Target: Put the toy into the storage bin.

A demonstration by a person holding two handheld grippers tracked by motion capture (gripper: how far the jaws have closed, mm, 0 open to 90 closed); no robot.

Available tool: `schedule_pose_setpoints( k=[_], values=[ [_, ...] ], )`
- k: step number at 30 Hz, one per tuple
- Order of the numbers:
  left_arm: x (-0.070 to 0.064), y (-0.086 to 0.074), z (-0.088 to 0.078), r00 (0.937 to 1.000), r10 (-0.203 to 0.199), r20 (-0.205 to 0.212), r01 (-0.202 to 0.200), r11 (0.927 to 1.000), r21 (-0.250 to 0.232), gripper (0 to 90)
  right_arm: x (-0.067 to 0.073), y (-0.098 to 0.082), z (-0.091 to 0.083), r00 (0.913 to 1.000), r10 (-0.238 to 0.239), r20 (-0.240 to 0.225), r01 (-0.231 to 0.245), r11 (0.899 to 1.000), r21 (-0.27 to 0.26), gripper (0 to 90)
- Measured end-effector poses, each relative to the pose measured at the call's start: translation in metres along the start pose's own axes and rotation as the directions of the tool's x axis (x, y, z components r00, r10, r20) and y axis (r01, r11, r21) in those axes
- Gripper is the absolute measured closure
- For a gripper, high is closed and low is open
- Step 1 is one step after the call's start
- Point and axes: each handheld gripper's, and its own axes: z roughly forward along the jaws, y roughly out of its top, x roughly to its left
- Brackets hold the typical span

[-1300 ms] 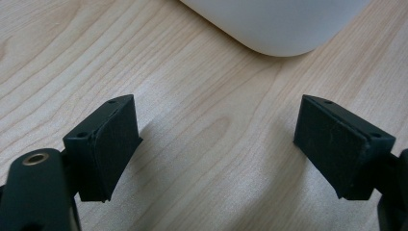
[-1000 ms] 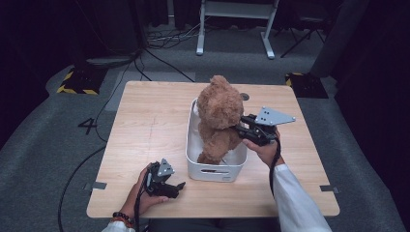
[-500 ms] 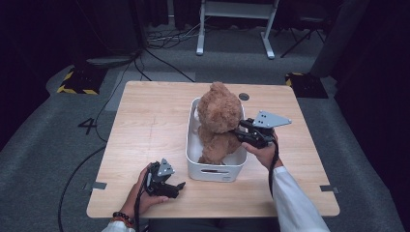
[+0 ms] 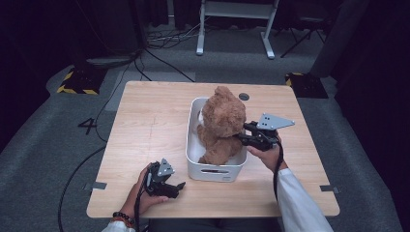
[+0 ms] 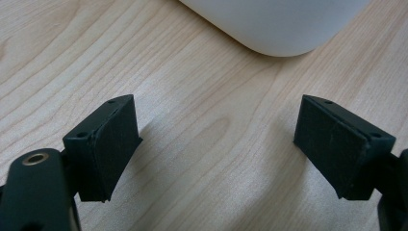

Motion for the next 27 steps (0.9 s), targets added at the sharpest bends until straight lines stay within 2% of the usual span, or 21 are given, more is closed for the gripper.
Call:
schedule_pose_setpoints(
  k=[11, 19, 22, 27],
  values=[
    [0.000, 0.000, 0.000, 1.0000, -0.001, 0.000, 0.001, 1.0000, 0.000, 15.8, -0.003, -0.012, 0.001, 0.9999, -0.001, -0.017, 0.002, 0.998, 0.069, 65.2],
    [0.000, 0.000, 0.000, 1.0000, -0.001, 0.000, 0.001, 1.0000, 0.000, 15.8, -0.005, -0.016, -0.001, 0.9997, 0.005, -0.024, -0.003, 0.996, 0.093, 64.0],
    [0.000, 0.000, 0.000, 1.0000, -0.001, 0.000, 0.001, 1.0000, 0.000, 15.8, -0.006, -0.017, 0.000, 0.9998, 0.002, -0.018, 0.000, 0.992, 0.127, 63.6],
    [0.000, 0.000, 0.000, 1.0000, -0.001, 0.000, 0.001, 1.0000, 0.000, 15.8, -0.007, -0.018, -0.001, 0.9998, 0.007, -0.018, -0.004, 0.991, 0.133, 62.1]
  ],
)
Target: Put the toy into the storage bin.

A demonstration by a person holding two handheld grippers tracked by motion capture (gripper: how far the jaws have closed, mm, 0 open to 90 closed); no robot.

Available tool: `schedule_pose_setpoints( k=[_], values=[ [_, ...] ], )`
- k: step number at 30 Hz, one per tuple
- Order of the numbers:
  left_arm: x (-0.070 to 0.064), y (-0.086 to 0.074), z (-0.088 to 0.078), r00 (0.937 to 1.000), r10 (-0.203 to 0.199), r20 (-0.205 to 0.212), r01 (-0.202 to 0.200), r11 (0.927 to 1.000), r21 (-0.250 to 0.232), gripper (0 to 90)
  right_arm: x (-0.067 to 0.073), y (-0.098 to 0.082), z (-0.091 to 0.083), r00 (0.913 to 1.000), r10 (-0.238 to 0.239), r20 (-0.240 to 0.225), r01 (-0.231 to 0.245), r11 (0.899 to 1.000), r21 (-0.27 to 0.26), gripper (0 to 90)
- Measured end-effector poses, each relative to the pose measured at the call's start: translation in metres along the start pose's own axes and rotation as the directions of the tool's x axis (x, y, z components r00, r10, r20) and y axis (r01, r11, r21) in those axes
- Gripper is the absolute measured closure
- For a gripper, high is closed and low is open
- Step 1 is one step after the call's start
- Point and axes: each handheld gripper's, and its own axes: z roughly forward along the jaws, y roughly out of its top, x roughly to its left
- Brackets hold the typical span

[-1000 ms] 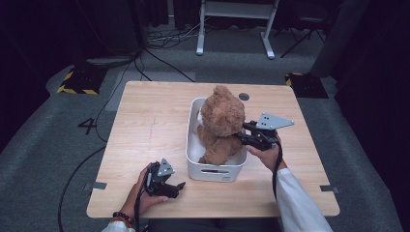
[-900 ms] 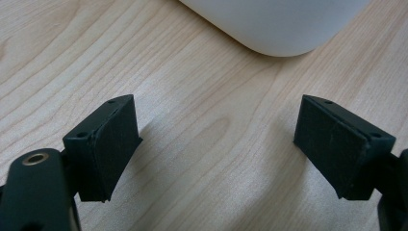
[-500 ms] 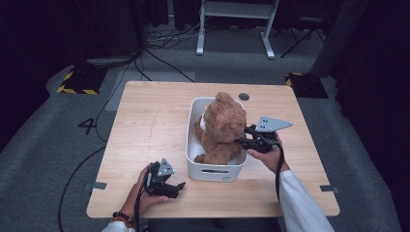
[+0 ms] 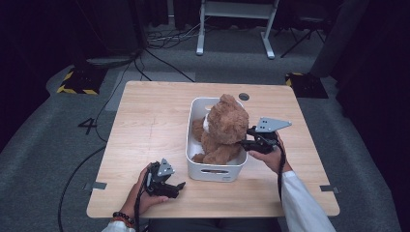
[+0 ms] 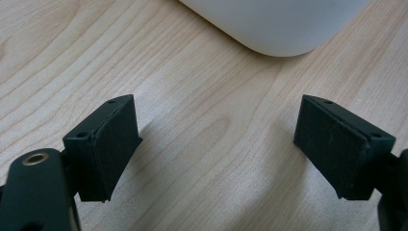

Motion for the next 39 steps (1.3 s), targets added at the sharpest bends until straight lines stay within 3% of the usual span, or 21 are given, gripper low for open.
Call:
schedule_pose_setpoints(
  k=[16, 28, 39],
  values=[
    [0.0000, 0.0000, 0.0000, 1.0000, 0.000, 0.000, 0.000, 1.0000, 0.000, 15.8, 0.0014, 0.0005, 0.0015, 1.0000, -0.001, 0.000, 0.001, 1.000, 0.013, 55.5],
    [0.0000, 0.0000, 0.0000, 1.0000, 0.000, 0.000, 0.000, 1.0000, 0.000, 15.8, 0.0031, 0.0028, 0.0003, 0.9996, -0.009, -0.025, 0.009, 1.000, 0.025, 46.0],
    [0.0000, 0.0000, 0.0000, 1.0000, 0.000, 0.000, 0.000, 1.0000, 0.000, 15.8, 0.0011, 0.0045, -0.0069, 1.0000, -0.001, 0.000, 0.001, 1.000, 0.017, 38.9]
  ],
)
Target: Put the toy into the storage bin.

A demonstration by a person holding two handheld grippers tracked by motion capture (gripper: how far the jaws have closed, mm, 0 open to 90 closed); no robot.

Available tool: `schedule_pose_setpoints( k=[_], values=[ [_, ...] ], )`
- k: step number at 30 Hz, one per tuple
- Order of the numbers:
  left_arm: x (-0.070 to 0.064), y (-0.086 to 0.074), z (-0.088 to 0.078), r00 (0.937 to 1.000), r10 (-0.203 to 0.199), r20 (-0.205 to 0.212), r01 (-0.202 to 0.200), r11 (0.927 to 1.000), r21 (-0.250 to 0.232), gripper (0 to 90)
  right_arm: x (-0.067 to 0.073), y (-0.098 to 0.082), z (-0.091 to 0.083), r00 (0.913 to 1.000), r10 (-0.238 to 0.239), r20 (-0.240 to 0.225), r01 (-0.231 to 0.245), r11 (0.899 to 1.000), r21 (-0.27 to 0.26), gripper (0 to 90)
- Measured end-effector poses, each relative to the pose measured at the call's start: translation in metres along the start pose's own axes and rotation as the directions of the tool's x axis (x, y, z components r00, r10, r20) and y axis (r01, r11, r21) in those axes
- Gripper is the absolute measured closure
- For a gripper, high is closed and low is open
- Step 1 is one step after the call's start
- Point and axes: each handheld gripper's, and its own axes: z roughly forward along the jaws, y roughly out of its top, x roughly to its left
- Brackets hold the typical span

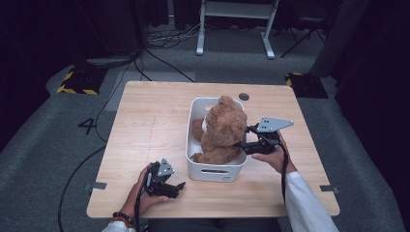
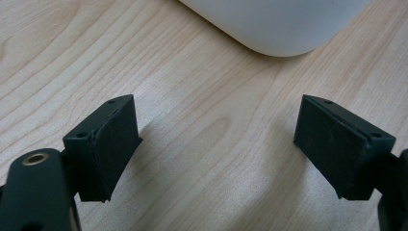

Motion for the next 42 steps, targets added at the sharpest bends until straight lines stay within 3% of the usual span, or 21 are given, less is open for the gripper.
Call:
schedule_pose_setpoints(
  k=[14, 32, 42],
  values=[
    [0.000, 0.000, 0.000, 1.0000, 0.000, 0.000, 0.000, 1.0000, 0.000, 15.8, -0.001, 0.004, -0.010, 0.9989, -0.012, 0.045, 0.011, 1.000, 0.018, 31.8],
    [0.000, 0.000, 0.000, 1.0000, 0.000, 0.000, 0.000, 1.0000, 0.000, 15.8, -0.008, 0.002, -0.033, 0.9964, -0.013, 0.083, 0.011, 1.000, 0.025, 29.5],
    [0.000, 0.000, 0.000, 1.0000, 0.000, 0.000, 0.000, 1.0000, 0.000, 15.8, -0.011, -0.001, -0.044, 0.9912, -0.024, 0.130, 0.018, 0.999, 0.046, 28.7]
  ],
)
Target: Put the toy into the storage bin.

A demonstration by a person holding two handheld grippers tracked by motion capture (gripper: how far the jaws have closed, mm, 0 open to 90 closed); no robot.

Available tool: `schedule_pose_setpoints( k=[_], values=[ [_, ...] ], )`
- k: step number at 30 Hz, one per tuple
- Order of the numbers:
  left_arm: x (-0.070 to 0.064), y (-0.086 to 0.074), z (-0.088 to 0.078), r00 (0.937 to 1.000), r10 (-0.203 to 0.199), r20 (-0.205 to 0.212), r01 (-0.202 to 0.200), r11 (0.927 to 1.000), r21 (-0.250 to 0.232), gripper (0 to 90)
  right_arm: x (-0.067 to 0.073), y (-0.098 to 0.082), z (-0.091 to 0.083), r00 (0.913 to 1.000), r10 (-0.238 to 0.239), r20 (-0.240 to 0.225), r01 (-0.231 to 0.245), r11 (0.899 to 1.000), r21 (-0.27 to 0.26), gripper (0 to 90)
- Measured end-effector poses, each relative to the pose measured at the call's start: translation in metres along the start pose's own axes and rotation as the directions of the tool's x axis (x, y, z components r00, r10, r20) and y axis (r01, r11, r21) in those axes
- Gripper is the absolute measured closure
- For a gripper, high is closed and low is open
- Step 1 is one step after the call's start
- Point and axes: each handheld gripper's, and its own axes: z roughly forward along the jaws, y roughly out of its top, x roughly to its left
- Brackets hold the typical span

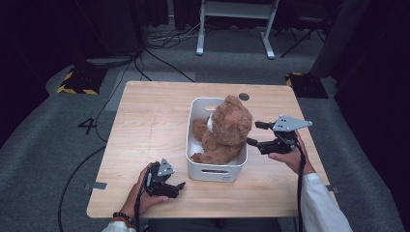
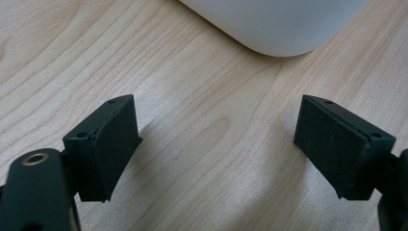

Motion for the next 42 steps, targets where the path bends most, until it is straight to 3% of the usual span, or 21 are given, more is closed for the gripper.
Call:
schedule_pose_setpoints(
  k=[12, 24, 42],
  values=[
    [0.000, 0.000, 0.000, 1.0000, 0.000, 0.000, 0.000, 1.0000, 0.000, 15.8, -0.002, -0.007, -0.015, 0.9994, -0.005, 0.034, 0.005, 1.000, 0.010, 28.4],
    [0.000, 0.000, 0.000, 1.0000, 0.000, 0.000, 0.000, 1.0000, 0.000, 15.8, 0.000, -0.019, -0.024, 0.9945, -0.051, 0.091, 0.043, 0.995, 0.086, 27.2],
    [0.000, 0.000, 0.000, 1.0000, 0.000, 0.000, 0.000, 1.0000, 0.000, 15.7, 0.005, -0.038, -0.035, 0.9895, -0.087, 0.115, 0.069, 0.987, 0.148, 26.7]
  ],
)
